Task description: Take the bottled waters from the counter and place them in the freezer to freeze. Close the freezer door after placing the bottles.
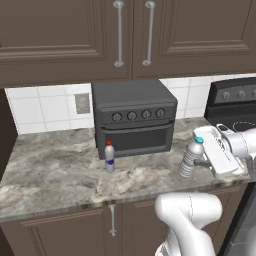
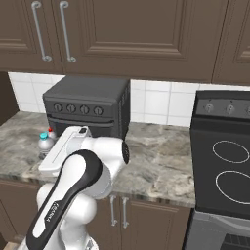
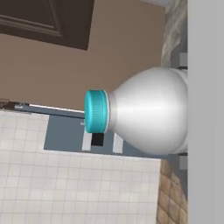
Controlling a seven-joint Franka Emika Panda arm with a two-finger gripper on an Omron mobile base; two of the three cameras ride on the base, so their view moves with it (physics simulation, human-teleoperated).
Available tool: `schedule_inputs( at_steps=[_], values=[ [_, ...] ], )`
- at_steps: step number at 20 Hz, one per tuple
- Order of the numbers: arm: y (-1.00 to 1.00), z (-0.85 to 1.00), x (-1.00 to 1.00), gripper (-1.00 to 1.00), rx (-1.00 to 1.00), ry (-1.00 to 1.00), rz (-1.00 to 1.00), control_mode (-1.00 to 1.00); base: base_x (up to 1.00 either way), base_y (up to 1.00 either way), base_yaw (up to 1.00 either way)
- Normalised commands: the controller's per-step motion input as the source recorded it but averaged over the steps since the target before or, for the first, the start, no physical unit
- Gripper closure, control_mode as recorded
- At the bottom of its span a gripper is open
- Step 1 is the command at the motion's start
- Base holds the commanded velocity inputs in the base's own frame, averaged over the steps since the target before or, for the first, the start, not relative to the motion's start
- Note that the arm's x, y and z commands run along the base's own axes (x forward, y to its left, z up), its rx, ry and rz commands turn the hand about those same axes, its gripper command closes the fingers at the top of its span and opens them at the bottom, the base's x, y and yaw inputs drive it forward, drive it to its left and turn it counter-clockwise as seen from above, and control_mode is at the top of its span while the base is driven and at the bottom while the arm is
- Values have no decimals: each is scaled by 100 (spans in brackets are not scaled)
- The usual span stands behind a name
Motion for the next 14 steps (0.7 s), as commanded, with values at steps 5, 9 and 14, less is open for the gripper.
schedule_inputs(
  at_steps=[5, 9, 14],
  values=[
    [0, 0, 0, 100, 0, 0, 0, 100, -73, 4, 0],
    [0, 0, 0, 100, 0, 0, 0, 100, -80, 29, 1],
    [0, 0, 0, 100, 0, 0, 0, 100, -71, 29, 7]
  ],
)
